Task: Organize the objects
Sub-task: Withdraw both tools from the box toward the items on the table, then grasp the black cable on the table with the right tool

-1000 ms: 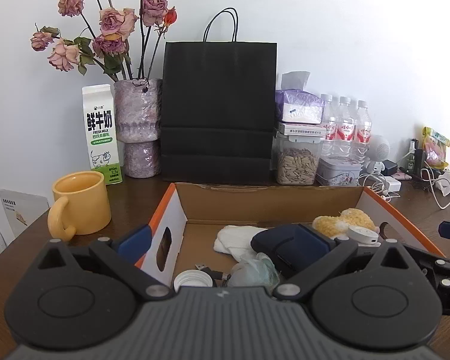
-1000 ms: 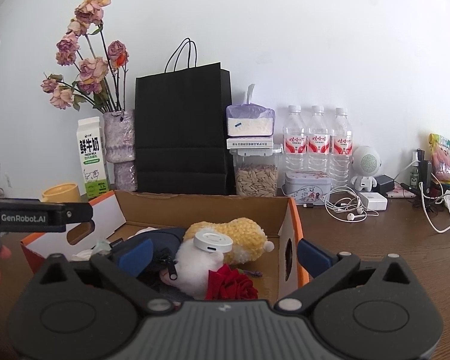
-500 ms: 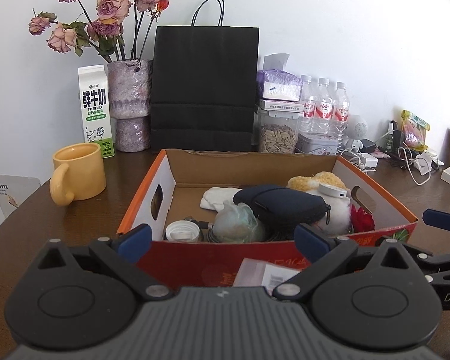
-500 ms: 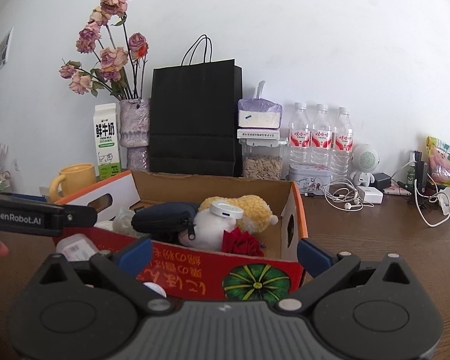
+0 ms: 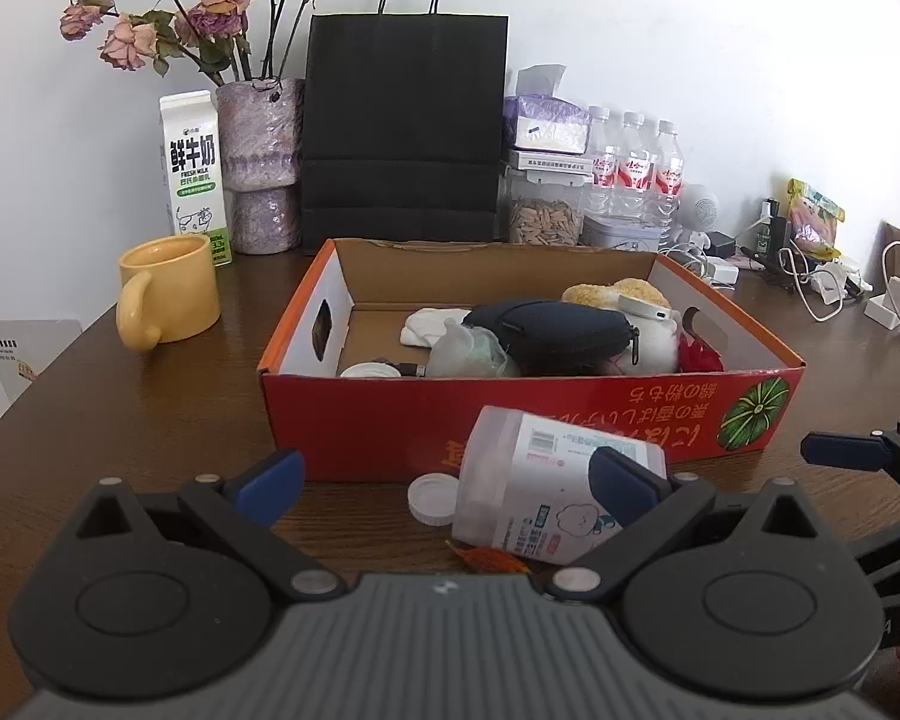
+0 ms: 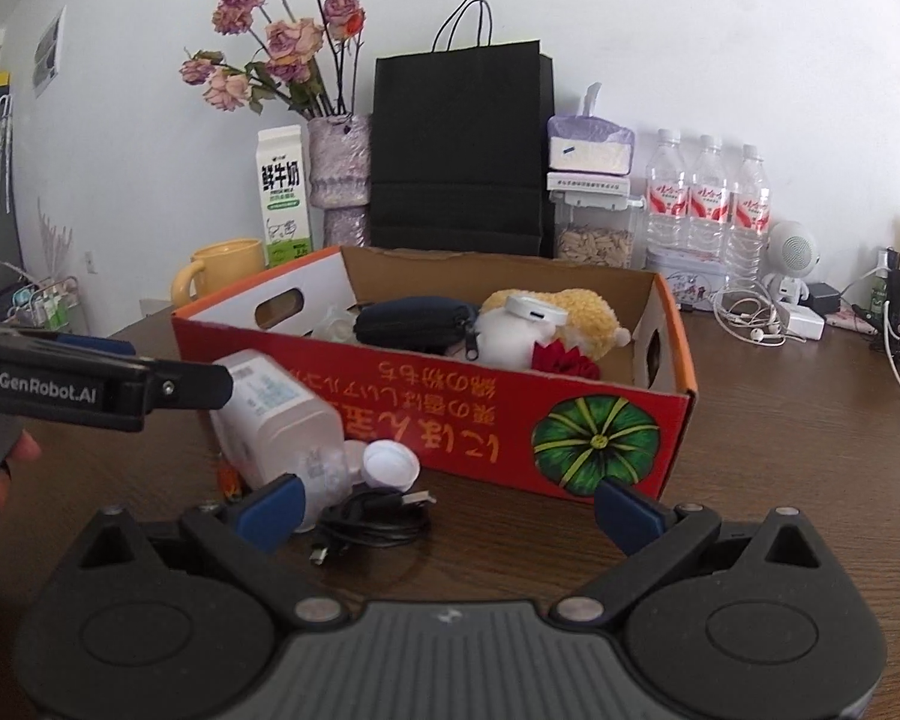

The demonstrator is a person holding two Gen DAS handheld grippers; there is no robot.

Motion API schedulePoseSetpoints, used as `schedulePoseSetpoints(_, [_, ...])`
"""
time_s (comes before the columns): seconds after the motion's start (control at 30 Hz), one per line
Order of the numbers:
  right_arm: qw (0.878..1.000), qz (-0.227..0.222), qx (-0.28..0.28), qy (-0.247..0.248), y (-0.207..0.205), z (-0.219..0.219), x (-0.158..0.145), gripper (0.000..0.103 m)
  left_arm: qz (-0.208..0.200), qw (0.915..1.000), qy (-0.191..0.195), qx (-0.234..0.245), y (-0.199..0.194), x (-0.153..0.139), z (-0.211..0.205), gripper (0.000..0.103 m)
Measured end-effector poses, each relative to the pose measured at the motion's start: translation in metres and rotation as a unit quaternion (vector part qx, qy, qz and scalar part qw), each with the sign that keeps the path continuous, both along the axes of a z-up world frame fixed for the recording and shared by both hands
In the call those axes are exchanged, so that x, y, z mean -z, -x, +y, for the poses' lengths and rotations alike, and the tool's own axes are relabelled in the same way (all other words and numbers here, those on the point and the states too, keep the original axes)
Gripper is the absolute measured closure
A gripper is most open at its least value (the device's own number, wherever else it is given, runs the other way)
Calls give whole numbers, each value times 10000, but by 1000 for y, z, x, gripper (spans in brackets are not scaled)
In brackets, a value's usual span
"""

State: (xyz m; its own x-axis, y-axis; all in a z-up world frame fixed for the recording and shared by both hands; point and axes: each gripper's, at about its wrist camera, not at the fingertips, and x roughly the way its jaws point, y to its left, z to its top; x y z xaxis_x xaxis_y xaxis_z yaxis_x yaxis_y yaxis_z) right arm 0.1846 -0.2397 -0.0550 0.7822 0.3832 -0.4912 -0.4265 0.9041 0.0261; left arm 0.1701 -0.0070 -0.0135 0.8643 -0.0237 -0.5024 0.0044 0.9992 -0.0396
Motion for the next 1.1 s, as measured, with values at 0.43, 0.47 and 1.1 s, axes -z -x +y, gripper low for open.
schedulePoseSetpoints(0.43, [9930, 677, -549, 800, -25, 40, 18, 6, -14, 9999, -32, -151, 17, -5, 13, 0])
schedulePoseSetpoints(0.47, [9928, 702, -606, 753, -26, 38, 18, 8, -13, 9999, -36, -165, 18, -5, 15, 0])
schedulePoseSetpoints(1.1, [9915, 599, -1095, 367, -22, 35, 17, 54, 143, 9998, -37, -98, 17, 1, 13, 0])
